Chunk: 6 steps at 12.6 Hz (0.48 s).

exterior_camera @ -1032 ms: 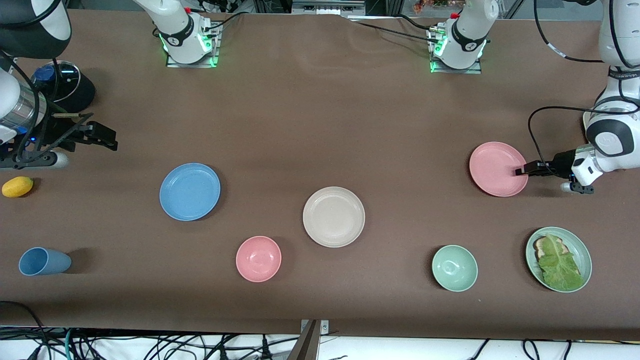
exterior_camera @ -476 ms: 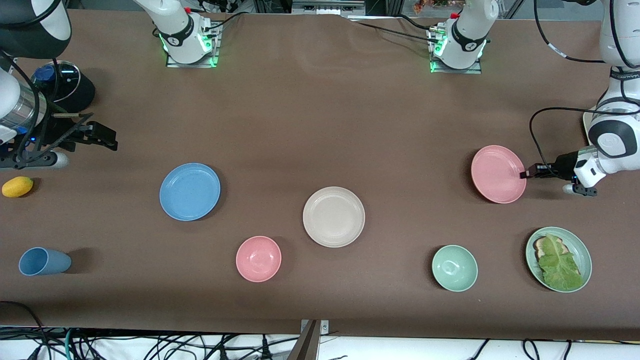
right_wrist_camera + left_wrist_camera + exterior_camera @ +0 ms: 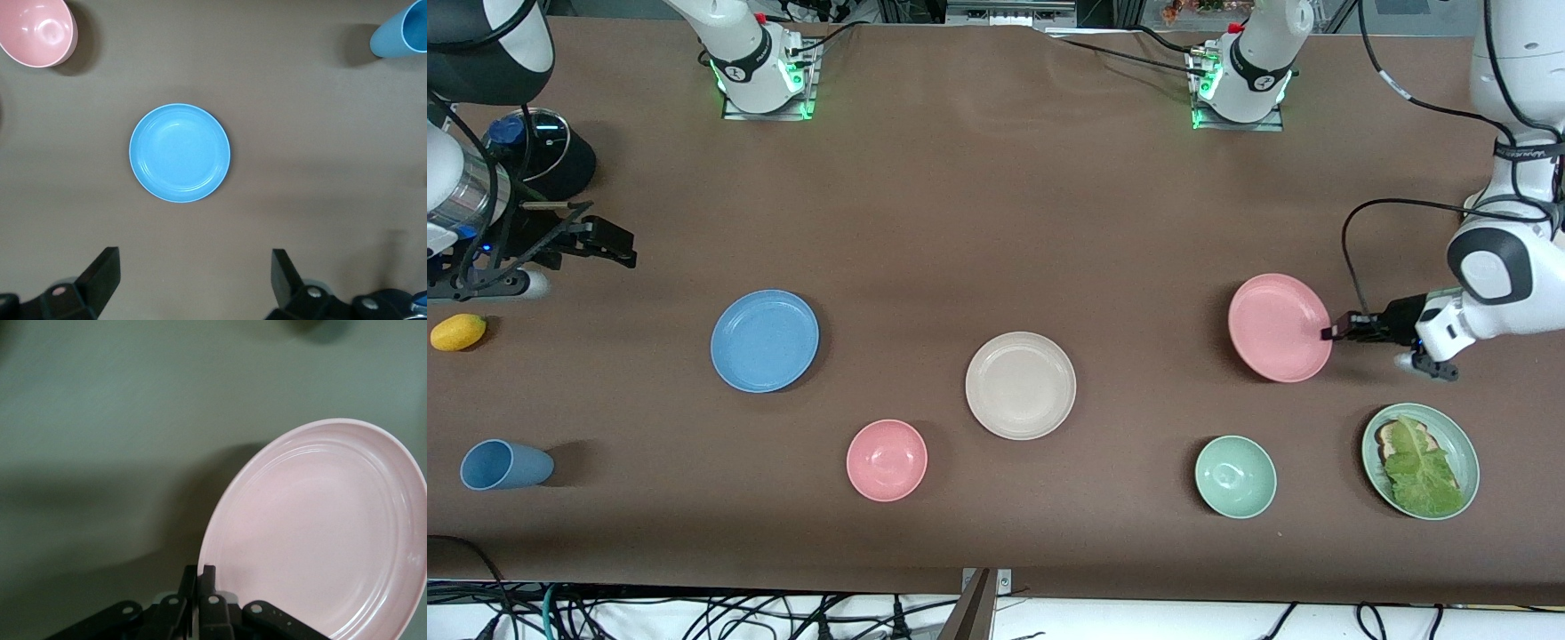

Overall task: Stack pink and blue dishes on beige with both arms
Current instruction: 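Carry the pink plate with the left gripper onto the beige plate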

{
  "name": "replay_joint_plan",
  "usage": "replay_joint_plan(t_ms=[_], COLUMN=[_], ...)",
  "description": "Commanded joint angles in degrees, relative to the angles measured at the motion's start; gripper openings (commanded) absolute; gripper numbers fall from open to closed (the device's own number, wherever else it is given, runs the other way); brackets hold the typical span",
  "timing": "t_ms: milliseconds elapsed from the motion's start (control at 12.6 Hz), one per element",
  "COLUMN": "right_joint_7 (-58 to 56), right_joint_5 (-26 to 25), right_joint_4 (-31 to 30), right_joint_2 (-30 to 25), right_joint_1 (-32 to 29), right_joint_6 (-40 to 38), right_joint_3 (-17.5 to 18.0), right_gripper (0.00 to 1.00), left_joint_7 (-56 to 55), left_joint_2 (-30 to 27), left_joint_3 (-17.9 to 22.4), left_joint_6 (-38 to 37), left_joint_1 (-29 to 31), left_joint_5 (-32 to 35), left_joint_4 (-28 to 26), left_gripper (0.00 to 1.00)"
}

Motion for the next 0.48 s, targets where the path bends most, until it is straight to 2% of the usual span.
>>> replay_joint_plan(t_ms=[0, 397], right_joint_7=[0.2, 0.2], right_joint_5=[0.3, 0.3], right_joint_4=[-0.6, -0.7], right_joint_2=[-0.9, -0.9], right_joint_1=[-0.5, -0.6], right_joint_6=[-0.2, -0.3], right_joint_3=[0.4, 0.2], right_gripper=[1.0, 1.0], left_joint_7=[-10.5, -32.1], left_joint_2=[-1.0, 1.5], left_joint_3=[-3.4, -4.4], left_joint_6=[-1.4, -0.6], left_joint_1=[-3.9, -17.9], left_joint_5=[4.7, 4.8], left_joint_4=[5.2, 11.1], left_gripper=[0.0, 0.0])
